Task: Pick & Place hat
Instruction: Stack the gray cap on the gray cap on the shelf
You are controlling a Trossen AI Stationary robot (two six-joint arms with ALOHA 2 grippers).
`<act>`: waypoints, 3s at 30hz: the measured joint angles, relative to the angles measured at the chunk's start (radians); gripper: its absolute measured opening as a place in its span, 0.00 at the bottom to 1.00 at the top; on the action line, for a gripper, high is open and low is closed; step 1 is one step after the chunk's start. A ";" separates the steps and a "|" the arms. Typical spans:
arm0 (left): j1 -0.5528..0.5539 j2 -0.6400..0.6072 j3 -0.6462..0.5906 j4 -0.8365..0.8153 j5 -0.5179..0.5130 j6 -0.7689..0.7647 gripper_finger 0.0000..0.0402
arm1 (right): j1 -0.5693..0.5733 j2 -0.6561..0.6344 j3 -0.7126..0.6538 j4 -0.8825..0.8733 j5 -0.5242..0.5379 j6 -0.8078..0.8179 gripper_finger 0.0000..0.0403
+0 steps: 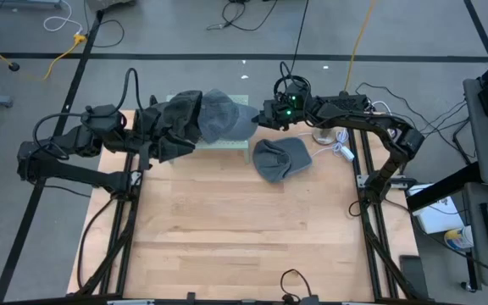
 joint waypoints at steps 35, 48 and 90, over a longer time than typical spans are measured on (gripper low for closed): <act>0.000 0.000 0.000 0.000 -0.024 0.005 0.28 | -0.125 -0.119 0.000 -0.080 -0.603 -0.239 0.65; 0.000 0.000 0.000 0.000 -0.031 0.004 0.28 | 0.085 -0.460 0.000 -0.683 -0.042 -0.622 0.65; 0.000 0.000 0.000 -0.001 -0.004 0.005 0.28 | 0.665 -0.551 -0.557 -0.543 0.956 -1.295 0.65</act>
